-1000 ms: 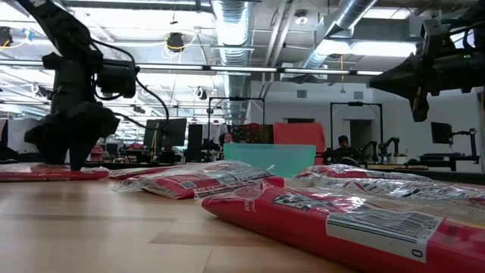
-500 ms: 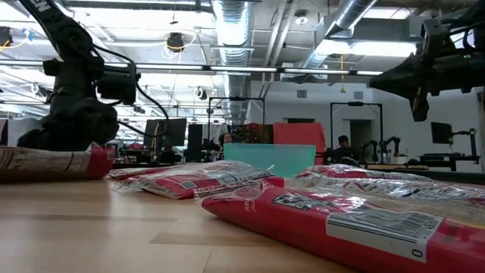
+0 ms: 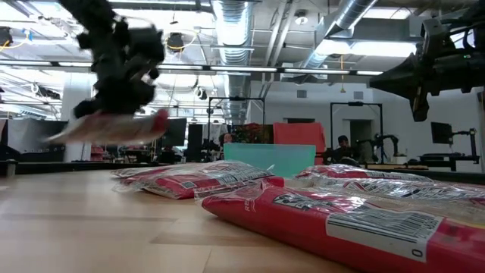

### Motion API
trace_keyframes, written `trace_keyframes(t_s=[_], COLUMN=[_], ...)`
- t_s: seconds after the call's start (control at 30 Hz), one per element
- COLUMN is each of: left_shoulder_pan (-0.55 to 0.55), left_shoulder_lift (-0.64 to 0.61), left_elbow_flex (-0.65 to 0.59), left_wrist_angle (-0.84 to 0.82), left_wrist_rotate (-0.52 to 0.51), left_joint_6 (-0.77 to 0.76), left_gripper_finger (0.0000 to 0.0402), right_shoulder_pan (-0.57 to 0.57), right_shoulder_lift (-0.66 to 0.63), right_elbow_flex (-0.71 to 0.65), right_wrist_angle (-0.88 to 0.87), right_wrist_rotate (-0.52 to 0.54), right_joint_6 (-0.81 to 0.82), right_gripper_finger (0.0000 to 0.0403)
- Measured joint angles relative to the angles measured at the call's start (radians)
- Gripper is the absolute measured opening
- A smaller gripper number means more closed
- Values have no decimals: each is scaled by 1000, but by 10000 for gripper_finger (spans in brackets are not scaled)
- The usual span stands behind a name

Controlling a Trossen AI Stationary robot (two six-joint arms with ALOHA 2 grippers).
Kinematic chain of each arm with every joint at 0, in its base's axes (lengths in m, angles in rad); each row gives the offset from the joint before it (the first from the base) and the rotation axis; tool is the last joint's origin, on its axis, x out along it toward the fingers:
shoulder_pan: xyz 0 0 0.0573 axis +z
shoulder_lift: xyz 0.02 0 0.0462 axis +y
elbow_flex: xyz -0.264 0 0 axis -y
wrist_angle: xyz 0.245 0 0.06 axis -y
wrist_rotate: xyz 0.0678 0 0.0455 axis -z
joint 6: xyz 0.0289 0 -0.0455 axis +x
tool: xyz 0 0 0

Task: Sort popcorn bags into baskets
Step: Put the red popcorn bag into the green bin

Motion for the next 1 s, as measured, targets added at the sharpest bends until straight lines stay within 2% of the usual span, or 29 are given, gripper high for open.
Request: trace_keyframes(t_s=[0.17,0.3,0.43,0.63,0.9,0.93,1.0], left_shoulder_pan=[30,74,106,130,127,124,114], left_shoulder_lift=[8,99,274,598,1000,1031,1031], left_elbow_flex=[182,363,599,1023,1577,1595,1524], left_wrist_angle=[-30,-69,-145,-322,-444,-437,-349], left_wrist_rotate=[-44,-84,-108,-150,-221,-225,-242], left_joint_6=[104,232,406,707,906,925,953], left_gripper_finger=[2,2,1,1,1,1,1], right_shoulder_pan=[0,0,0,0,0,0,0], right_shoulder_lift=[0,0,0,0,0,0,0], right_elbow_flex=[0,0,0,0,0,0,-1], right_wrist_angle=[0,0,0,0,0,0,0], right_wrist_rotate=[0,0,0,0,1,1,1], right_joint_6=[0,-3,-3,-3,-3,-3,-2], right_gripper_finger=[54,54,54,54,54,54,54])
